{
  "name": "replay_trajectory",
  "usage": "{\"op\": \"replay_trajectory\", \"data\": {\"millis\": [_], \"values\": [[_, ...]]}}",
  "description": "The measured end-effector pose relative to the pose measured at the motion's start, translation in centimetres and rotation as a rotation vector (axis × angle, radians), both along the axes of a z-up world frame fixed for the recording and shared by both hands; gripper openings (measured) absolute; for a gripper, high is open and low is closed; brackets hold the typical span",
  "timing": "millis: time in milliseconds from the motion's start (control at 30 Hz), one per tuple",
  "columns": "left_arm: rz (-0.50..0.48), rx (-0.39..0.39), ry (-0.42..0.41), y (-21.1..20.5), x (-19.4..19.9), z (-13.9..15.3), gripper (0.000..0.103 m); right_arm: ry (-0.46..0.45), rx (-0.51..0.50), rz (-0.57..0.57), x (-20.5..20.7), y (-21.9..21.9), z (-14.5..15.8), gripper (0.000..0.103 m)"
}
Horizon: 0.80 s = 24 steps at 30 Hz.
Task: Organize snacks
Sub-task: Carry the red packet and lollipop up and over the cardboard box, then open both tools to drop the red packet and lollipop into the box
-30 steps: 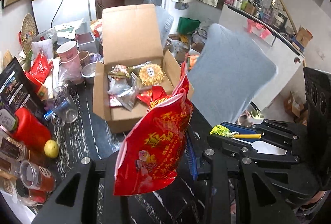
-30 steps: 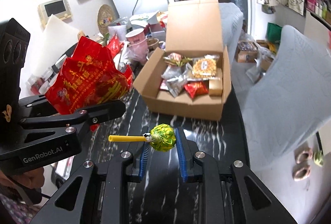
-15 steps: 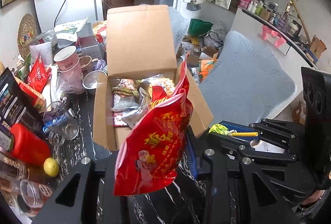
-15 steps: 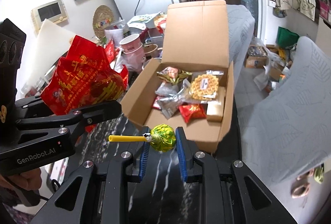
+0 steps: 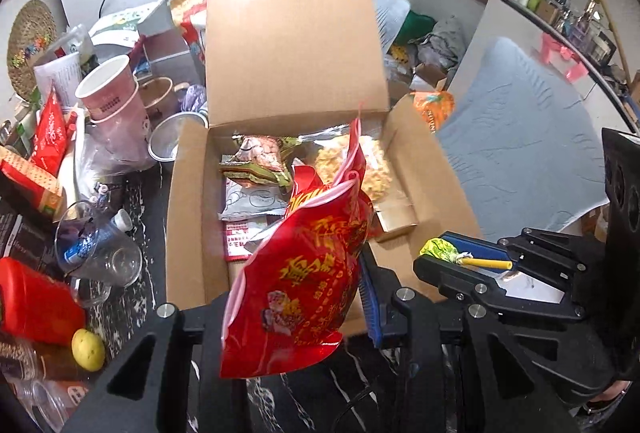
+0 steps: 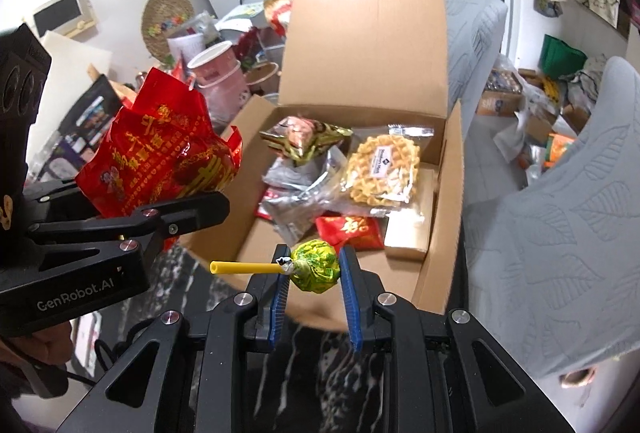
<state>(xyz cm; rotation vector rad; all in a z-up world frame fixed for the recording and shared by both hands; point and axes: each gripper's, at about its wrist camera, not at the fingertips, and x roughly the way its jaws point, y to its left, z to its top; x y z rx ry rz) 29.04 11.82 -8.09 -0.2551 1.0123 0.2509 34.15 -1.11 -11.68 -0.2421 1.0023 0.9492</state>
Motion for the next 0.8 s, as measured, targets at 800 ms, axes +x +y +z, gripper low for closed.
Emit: {"op": "replay_trajectory", "data": {"millis": [800], "values": [[0.003,-0.049,0.195,3.6,4.1,-10.5,0.033,0.096,-0.158,0.075,3.1,5.7,-9.2,0.025]]}}
